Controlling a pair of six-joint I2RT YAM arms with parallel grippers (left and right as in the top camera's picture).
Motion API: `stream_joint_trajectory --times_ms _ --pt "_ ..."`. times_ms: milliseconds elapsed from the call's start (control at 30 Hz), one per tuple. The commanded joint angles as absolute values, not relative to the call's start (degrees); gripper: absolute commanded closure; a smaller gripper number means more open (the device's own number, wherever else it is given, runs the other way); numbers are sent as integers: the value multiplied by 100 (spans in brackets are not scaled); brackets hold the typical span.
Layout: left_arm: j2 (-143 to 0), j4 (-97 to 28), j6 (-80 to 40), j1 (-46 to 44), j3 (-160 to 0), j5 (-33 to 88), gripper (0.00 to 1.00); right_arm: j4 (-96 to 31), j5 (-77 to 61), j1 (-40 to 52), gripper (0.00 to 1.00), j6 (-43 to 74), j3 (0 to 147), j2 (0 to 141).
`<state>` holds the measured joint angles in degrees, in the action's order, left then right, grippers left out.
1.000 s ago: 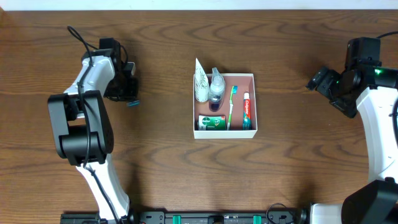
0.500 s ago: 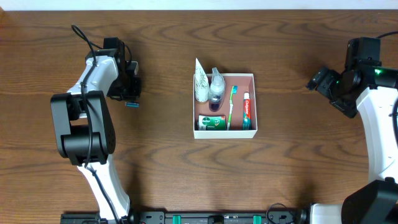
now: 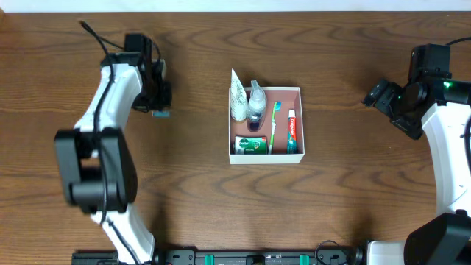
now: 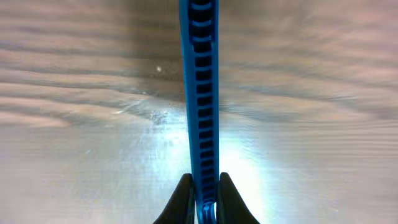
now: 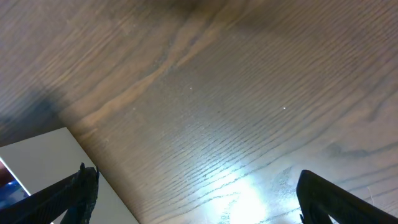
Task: Pack container
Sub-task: 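Carry the razor over the box and lower it beside the toothpaste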
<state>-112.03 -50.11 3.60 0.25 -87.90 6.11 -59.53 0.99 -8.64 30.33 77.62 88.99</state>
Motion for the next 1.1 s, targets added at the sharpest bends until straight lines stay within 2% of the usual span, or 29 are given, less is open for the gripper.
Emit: stream_joint_trajectory --times_ms 0,233,500,800,1067 --pt "-10444 -5142 -318 -121 -8971 705 94 -5961 104 -895 1 2952 7782 8921" --pt "-9120 -5404 -921 -899 -8971 1205 94 -5961 104 -895 1 2952 7782 8921" --pt "-8276 -5242 -1800 -2574 -8971 1081 94 -5961 106 -895 1 2952 7782 8921" --pt "-8781 -4606 -2576 -4268 -8958 -246 94 -5961 104 -895 1 2950 7782 8921" --pt "-9832 -4329 -3100 -4678 -8958 -519 94 -5961 104 -895 1 2952 7782 8921"
